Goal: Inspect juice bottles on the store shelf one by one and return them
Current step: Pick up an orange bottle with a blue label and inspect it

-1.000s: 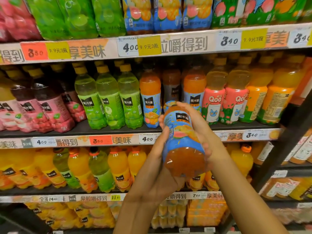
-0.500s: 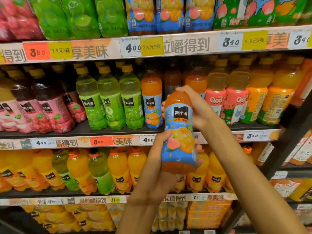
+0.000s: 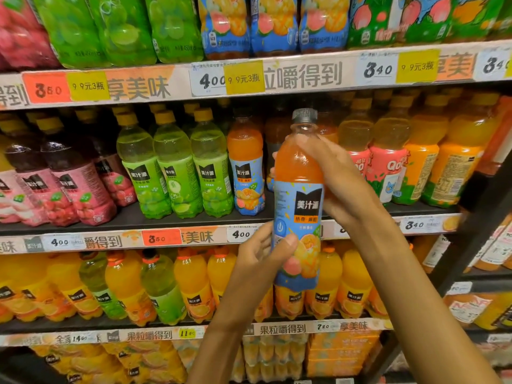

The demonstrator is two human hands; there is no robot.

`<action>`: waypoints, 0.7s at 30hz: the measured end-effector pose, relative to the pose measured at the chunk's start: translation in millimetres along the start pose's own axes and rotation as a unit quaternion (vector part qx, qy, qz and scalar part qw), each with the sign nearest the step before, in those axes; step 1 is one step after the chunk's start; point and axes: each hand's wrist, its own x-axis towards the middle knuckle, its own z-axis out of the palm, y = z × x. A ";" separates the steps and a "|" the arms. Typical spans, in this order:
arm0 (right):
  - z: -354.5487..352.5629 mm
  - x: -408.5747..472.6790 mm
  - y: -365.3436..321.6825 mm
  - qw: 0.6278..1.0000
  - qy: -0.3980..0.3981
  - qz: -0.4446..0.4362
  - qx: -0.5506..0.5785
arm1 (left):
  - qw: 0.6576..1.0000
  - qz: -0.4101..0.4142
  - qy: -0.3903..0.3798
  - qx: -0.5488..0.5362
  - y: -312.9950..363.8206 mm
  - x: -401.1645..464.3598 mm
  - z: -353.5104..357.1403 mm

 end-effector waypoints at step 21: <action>-0.3 -42.0 -2.7 0.960 -0.186 -0.184 -0.102 | 0.978 0.140 -0.016 0.156 -11.8 25.3 -27.4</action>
